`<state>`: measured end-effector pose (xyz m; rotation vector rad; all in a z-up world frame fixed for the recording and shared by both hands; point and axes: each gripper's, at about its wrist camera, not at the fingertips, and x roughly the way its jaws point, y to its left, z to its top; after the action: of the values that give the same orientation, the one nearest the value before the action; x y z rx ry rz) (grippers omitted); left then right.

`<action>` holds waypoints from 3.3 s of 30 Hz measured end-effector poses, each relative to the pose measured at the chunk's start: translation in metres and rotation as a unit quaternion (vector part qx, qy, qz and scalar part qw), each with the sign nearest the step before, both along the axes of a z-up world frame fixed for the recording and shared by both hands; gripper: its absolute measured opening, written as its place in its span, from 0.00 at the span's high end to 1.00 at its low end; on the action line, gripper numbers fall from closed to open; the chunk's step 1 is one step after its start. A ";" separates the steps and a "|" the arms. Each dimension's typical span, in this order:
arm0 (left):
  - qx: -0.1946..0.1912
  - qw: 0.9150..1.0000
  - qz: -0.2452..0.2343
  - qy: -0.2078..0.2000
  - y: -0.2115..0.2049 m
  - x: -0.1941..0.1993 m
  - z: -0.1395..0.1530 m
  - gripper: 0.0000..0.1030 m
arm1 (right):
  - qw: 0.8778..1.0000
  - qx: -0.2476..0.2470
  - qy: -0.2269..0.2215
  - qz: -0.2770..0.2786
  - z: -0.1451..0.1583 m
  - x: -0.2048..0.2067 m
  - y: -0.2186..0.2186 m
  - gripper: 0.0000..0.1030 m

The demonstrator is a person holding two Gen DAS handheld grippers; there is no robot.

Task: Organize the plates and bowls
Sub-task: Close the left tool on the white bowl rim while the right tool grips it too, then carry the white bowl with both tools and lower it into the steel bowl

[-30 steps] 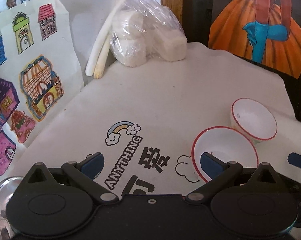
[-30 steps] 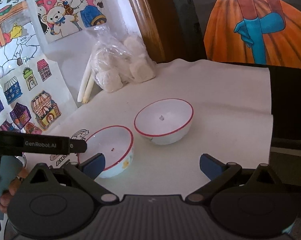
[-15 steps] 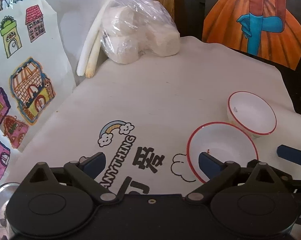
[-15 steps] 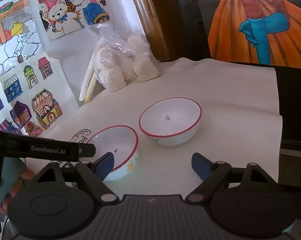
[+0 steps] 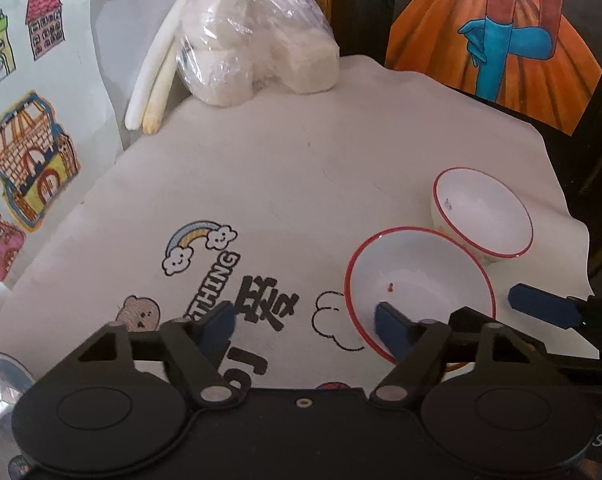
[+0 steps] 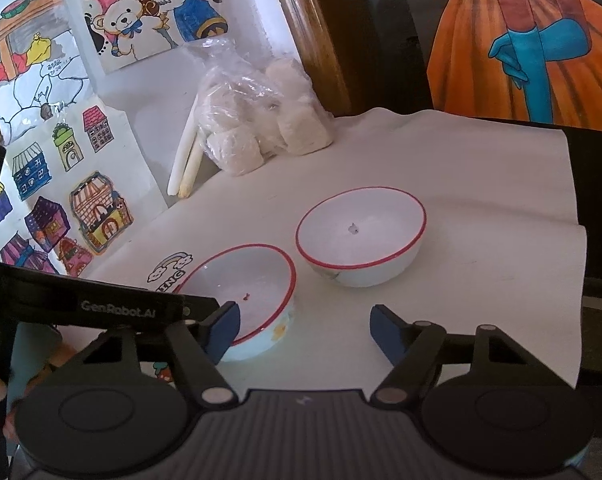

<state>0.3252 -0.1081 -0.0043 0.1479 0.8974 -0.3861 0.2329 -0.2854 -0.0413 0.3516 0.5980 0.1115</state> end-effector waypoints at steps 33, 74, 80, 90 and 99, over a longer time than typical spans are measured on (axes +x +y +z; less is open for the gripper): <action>-0.069 0.997 -0.034 -0.009 -0.006 -0.028 0.022 0.90 | 1.000 0.024 -0.002 0.008 0.002 -0.013 0.005 0.82; -0.158 0.986 0.044 -0.027 0.085 -0.160 0.047 0.92 | 0.995 0.035 -0.043 0.083 0.056 -0.126 0.046 0.82; -0.161 0.985 0.054 -0.012 0.092 -0.165 0.038 0.91 | 0.995 0.031 -0.028 0.095 0.053 -0.126 0.050 0.82; -0.161 0.985 0.060 0.008 0.097 -0.170 0.028 0.89 | 0.993 0.028 0.001 0.111 0.048 -0.121 0.054 0.80; -0.161 0.985 0.062 0.024 0.100 -0.170 0.022 0.88 | 0.992 0.023 0.014 0.120 0.047 -0.119 0.059 0.76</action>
<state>0.1553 -0.0079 0.0182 -0.2138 0.8756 -0.4144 0.1139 -0.2262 0.0061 0.3259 0.6652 0.3512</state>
